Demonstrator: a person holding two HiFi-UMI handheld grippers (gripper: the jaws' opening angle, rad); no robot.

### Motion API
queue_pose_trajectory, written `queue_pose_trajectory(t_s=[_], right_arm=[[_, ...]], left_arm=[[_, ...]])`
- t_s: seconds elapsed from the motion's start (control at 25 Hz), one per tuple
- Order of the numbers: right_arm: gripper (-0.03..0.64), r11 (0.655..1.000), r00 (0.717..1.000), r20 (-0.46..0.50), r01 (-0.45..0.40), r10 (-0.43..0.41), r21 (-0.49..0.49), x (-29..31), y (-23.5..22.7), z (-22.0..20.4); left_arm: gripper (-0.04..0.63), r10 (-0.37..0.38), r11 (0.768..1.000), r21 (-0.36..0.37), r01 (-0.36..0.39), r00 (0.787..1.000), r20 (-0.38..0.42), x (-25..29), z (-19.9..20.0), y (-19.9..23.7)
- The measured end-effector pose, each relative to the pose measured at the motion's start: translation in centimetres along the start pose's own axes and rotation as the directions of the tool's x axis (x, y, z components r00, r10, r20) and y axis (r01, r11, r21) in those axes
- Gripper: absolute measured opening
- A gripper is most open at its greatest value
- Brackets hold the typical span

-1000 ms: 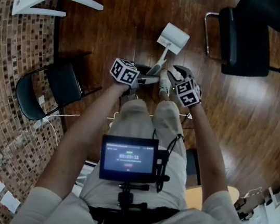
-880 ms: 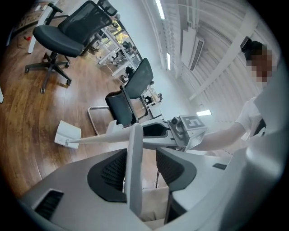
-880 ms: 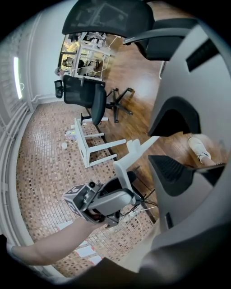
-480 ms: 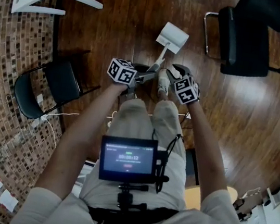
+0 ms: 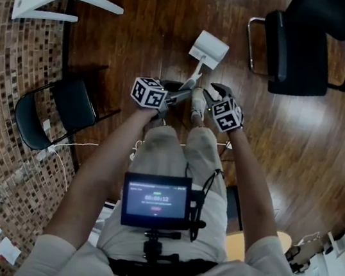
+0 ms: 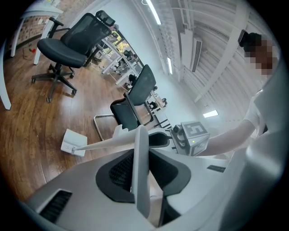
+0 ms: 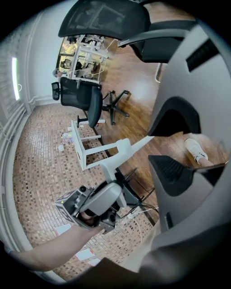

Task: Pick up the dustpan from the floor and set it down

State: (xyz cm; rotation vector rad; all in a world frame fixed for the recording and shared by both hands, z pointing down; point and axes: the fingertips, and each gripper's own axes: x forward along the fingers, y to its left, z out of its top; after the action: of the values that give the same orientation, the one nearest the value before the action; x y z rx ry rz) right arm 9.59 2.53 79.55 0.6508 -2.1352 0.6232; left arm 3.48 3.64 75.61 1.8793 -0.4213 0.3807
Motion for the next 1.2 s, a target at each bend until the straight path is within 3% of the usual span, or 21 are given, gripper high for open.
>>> queue_pose_trajectory(t_s=[0.6, 0.88, 1.2], right_arm=[[0.142, 1.000, 1.000, -0.013, 0.008, -0.007, 0.011, 0.7, -0.5, -0.4], [0.130, 1.000, 1.000, -0.015, -0.005, 0.005, 0.013, 1.0, -0.2, -0.4], [0.132, 0.999, 0.999, 0.024, -0.038, 0.038, -0.006, 1.1, 0.9, 0.9]], left_arm=[[0.080, -0.065, 0.998, -0.016, 0.069, 0.985, 0.158, -1.1, 3.8, -2.5], [0.080, -0.093, 0.995, -0.009, 0.097, 0.977, 0.193, -1.6, 4.9, -4.1], [0.078, -0.143, 0.986, -0.055, 0.159, 0.963, 0.230, -2.7, 6.4, -6.0]])
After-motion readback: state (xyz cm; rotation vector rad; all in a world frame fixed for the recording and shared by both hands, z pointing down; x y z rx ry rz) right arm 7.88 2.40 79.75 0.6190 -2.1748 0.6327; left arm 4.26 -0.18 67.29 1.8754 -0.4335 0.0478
